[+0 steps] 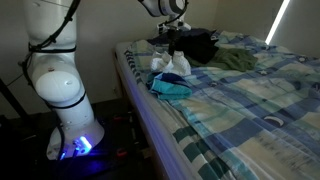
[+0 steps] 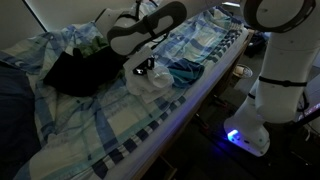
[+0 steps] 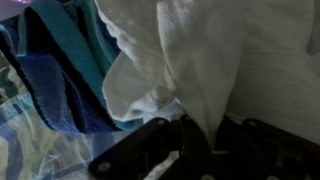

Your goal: Move the white cloth to the right side of the bed

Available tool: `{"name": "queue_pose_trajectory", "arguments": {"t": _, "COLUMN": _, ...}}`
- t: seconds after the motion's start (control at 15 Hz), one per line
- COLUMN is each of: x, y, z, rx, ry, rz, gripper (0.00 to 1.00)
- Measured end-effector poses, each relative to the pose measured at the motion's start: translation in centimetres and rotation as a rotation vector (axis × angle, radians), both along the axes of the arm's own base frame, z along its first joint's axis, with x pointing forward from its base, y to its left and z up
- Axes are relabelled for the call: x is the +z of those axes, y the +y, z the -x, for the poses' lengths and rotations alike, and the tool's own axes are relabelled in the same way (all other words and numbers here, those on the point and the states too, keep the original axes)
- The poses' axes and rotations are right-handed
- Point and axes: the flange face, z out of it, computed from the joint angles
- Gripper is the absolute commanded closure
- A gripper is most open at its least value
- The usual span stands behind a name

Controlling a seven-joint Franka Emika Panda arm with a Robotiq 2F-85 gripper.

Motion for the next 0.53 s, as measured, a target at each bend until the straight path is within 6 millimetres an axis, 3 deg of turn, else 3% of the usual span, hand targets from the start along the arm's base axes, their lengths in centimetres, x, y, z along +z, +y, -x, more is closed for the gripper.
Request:
{"name": "queue_pose_trajectory", "arguments": {"t": 0.27, "x": -0.9, "y": 0.7, "z": -0.3, "rx": 0.0, "ry": 0.009, "rz": 0.001, "gripper": 0.97}}
{"name": "queue_pose_trajectory", "arguments": {"t": 0.53, "x": -3.9, "y": 1.9, "z": -0.1, "rx": 0.012, "ry": 0.04, "rz": 0.011, "gripper": 0.97}}
